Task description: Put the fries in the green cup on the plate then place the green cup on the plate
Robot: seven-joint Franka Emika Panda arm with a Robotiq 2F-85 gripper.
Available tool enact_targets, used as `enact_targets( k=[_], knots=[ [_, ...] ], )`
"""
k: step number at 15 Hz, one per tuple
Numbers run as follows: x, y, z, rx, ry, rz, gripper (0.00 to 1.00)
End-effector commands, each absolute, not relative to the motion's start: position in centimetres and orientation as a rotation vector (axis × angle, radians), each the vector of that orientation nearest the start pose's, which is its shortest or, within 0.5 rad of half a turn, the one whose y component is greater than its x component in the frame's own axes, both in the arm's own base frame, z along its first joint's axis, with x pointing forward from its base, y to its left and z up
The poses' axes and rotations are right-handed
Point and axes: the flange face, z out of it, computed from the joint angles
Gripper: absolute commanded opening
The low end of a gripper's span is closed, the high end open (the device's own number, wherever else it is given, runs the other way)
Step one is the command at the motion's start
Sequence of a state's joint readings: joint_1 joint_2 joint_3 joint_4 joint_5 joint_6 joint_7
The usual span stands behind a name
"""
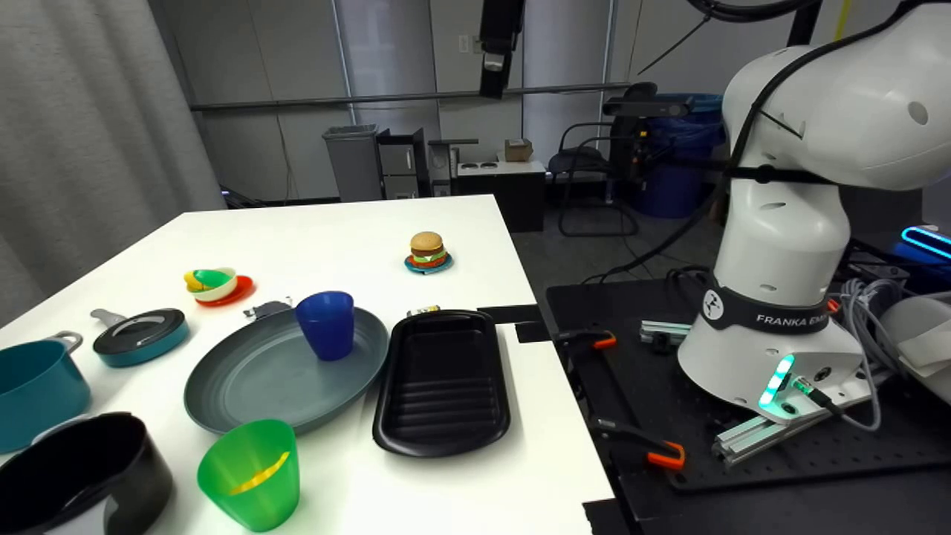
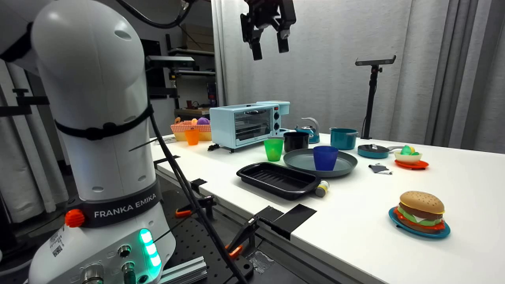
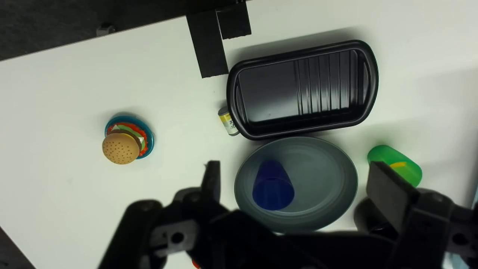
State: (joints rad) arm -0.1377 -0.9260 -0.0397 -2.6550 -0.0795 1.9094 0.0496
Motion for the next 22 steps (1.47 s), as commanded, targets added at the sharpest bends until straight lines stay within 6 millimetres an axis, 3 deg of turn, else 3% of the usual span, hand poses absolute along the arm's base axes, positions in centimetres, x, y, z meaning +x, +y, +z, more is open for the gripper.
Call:
enact_targets(
  k=[1,7,11,15,22],
  knots=[
    [29.0,-5.9,52.0,-3.172,0.309,-0.278,1.0],
    [30.1,-5.5,50.8,-3.186,0.258,-0.207,1.0],
    [31.4,-4.2,48.8,-3.188,0.188,-0.107,1.0],
    [32.9,-1.4,46.2,-3.181,0.067,0.014,1.0],
    [35.2,5.5,41.8,-3.132,-0.155,0.176,1.0]
  ],
)
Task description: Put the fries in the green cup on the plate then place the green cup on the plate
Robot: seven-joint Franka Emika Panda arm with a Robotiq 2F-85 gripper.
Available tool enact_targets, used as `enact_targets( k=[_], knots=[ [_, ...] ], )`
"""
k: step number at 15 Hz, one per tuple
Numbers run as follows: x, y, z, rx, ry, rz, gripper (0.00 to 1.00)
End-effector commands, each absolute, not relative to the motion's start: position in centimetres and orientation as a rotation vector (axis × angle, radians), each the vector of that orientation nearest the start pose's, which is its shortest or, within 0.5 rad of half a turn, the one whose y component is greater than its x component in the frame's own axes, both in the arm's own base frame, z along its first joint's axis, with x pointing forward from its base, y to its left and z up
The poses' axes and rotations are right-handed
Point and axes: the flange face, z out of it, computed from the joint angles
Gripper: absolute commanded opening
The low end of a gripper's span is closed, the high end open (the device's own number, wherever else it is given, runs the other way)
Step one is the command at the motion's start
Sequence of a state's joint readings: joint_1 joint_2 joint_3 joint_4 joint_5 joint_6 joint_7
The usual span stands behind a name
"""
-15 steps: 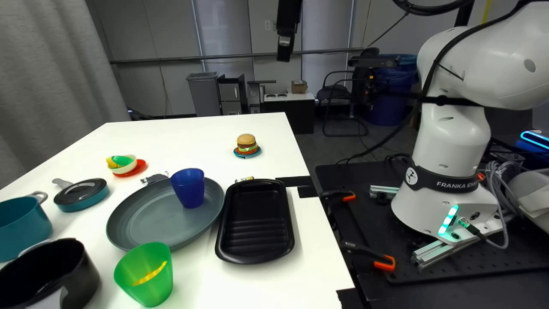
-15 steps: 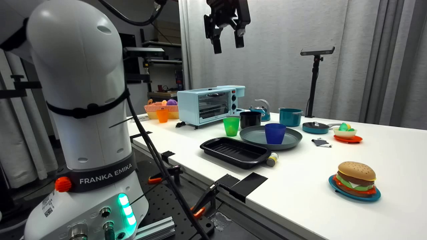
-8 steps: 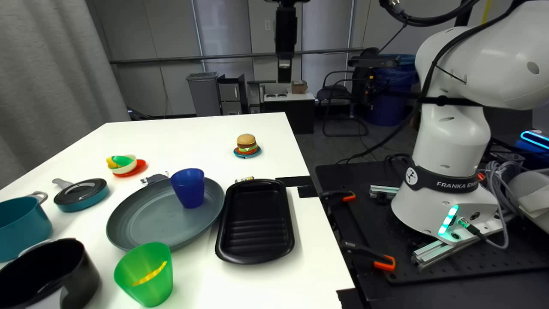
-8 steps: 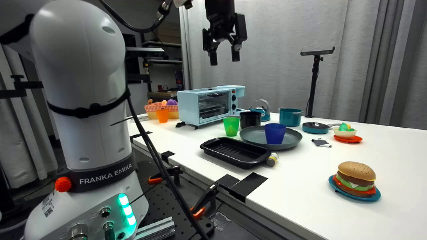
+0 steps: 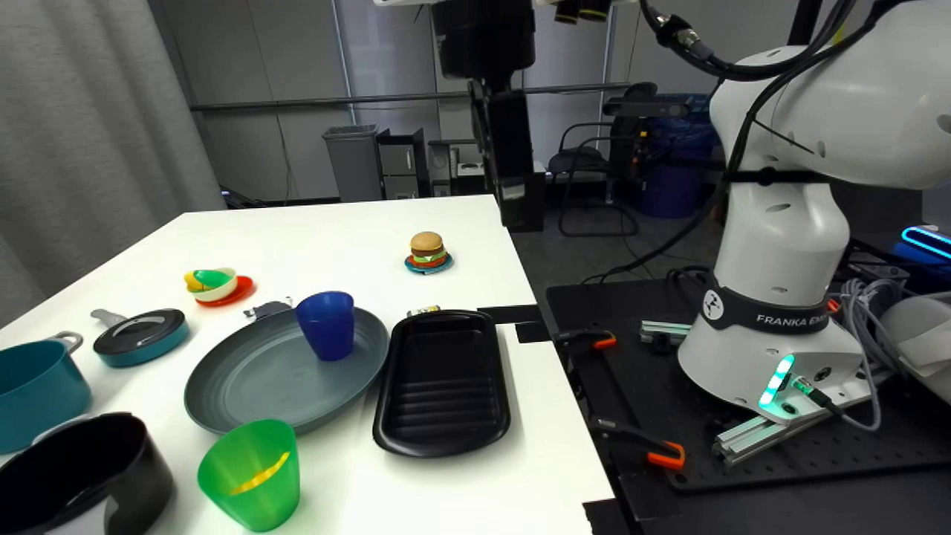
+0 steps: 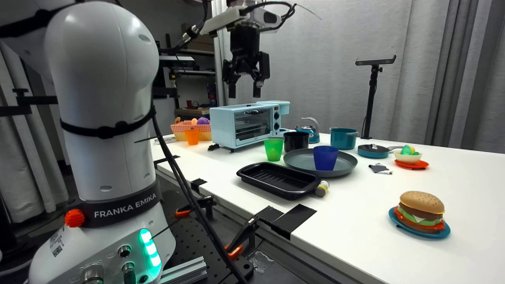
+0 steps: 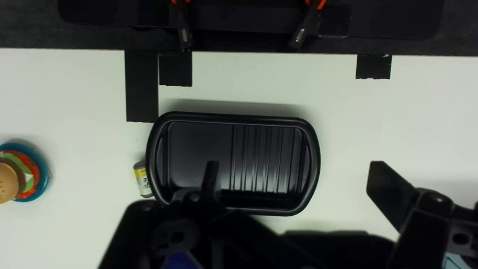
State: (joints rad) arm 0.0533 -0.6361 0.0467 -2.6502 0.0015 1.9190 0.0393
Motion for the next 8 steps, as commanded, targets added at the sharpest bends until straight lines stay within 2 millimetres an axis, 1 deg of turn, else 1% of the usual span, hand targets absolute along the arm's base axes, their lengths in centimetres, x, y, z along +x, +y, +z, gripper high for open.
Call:
enact_targets(
  k=[1,3,8],
  knots=[
    [35.6,6.3,41.1,-3.128,-0.173,0.183,1.0],
    [36.4,7.5,40.0,-3.114,-0.199,0.178,1.0],
    [38.5,9.8,37.2,-3.06,-0.291,0.153,1.0]
  ],
)
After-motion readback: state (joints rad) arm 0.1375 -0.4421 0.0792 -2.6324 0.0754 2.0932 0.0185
